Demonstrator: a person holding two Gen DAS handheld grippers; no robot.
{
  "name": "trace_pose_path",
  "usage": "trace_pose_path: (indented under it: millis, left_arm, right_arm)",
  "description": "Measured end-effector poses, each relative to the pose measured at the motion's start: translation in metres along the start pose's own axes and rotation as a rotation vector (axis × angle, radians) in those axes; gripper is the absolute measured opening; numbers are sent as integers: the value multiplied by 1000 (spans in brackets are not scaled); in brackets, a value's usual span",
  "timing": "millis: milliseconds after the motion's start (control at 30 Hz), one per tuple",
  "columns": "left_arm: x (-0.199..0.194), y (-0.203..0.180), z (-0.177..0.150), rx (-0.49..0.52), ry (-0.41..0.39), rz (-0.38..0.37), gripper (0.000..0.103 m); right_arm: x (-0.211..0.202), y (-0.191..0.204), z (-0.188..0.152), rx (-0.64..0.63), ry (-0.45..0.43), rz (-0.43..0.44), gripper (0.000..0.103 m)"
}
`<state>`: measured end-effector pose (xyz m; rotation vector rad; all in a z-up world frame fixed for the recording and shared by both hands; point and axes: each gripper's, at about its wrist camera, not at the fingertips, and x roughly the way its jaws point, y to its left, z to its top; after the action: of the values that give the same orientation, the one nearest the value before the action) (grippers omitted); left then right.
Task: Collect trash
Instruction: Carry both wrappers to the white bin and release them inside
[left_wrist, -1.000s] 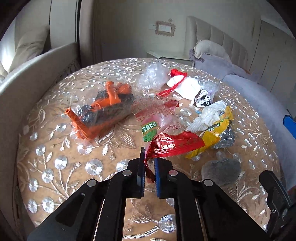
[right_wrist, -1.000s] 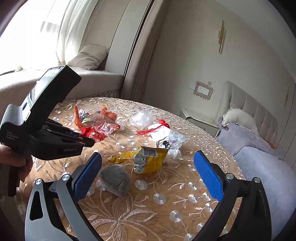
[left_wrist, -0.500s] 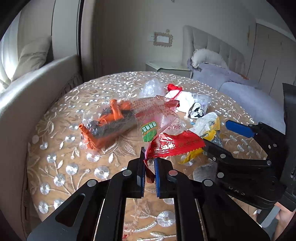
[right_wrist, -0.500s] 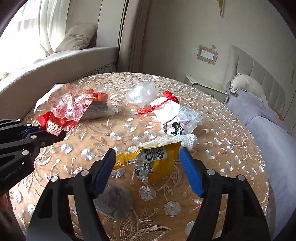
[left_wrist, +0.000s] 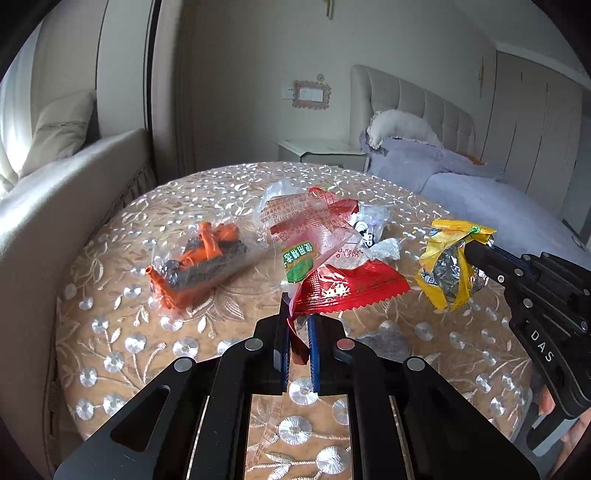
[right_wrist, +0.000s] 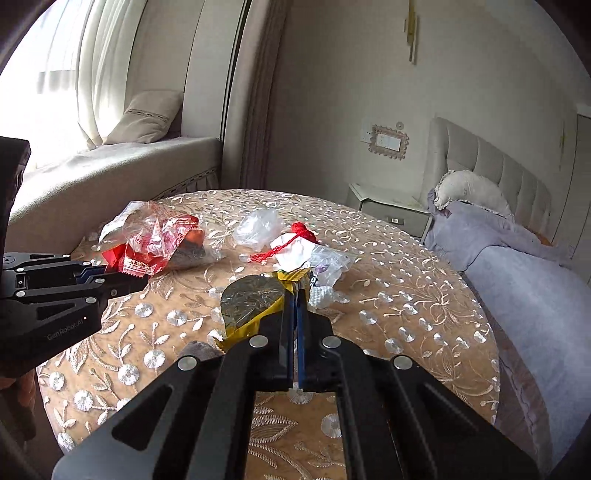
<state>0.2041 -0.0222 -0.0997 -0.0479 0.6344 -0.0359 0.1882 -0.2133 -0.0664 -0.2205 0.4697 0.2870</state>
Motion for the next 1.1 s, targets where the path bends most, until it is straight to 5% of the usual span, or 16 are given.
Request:
trace_pose_path:
  millis: [167,433,767,1100]
  left_arm:
    - [-11,-43,-2,53,-27,-68,8]
    - [-19,-123,-12,146,-43,-215,8]
    - [-12,-233,-43,289,0,-373,8]
    - [4,-327,-83,409,69,-508,8]
  right_arm:
    - [-46,-20,-12,6,-82,-76,2]
    - [-100,-66,-43,54,-94,-213,2]
    - [-166,-123,-107,133,-83,-447,2]
    - [-200,-166,-170,248,-14,-575,2]
